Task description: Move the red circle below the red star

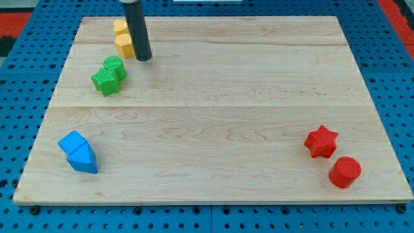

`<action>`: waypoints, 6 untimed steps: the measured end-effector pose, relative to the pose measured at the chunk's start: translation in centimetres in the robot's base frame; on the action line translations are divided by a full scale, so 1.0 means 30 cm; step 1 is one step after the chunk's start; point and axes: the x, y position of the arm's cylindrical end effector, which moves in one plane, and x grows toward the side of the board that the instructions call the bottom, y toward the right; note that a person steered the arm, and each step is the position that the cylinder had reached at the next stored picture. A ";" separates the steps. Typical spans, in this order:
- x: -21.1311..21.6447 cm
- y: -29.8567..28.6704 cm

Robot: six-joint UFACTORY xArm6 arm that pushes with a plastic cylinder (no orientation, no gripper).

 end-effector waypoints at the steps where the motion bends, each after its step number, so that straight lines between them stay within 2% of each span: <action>1: 0.134 0.202; 4: 0.364 0.863; 5: 0.490 1.079; 6: 0.716 1.170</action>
